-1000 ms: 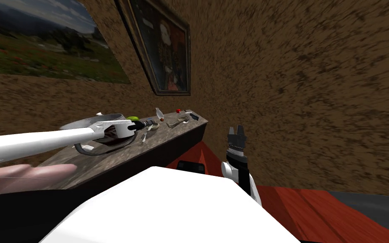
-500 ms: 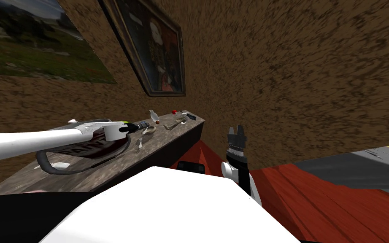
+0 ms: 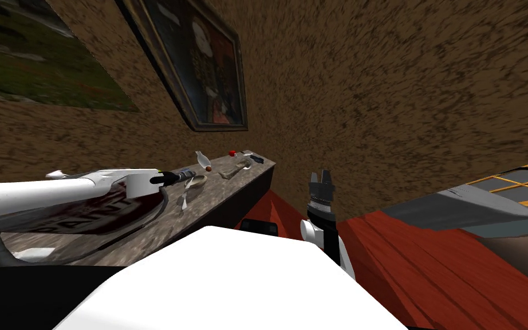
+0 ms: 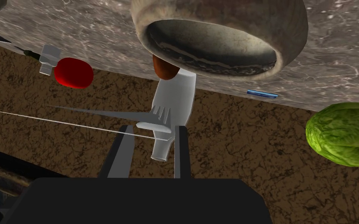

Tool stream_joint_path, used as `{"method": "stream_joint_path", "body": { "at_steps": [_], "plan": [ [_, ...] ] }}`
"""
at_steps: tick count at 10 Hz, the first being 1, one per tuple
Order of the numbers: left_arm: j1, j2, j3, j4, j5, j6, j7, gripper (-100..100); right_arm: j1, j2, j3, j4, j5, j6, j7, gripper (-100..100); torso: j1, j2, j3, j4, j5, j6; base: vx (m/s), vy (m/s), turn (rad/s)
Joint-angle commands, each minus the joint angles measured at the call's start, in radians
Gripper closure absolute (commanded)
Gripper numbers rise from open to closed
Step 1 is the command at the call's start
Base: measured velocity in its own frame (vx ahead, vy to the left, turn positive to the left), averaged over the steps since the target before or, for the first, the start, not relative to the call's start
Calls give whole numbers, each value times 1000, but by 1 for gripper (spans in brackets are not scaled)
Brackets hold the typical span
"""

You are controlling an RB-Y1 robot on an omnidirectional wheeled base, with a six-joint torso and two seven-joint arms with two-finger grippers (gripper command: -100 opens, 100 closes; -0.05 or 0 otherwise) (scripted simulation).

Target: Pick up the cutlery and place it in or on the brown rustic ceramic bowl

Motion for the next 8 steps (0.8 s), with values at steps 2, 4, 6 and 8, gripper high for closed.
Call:
{"method": "stream_joint_path", "body": {
  "at_steps": [2, 4, 6, 8],
  "plan": [
    [15, 22, -22, 20, 35, -24, -3, 100, 0, 0, 0, 0, 0, 0, 0, 0, 2, 1, 1, 0, 0, 0, 4, 115, -109],
    [40, 42, -35, 34, 57, -42, 3, 100, 0, 0, 0, 0, 0, 0, 0, 0, -3, 2, 1, 0, 0, 0, 11, 42, -137],
    [58, 55, -45, 44, 73, -56, 7, 100, 0, 0, 0, 0, 0, 0, 0, 0, -4, 2, 1, 0, -1, 0, 6, 64, -102],
    [57, 55, -50, 49, 78, -62, 3, 100, 0, 0, 0, 0, 0, 0, 0, 0, -5, 2, 1, 0, -1, 0, 0, 34, -50]
  ]
}}
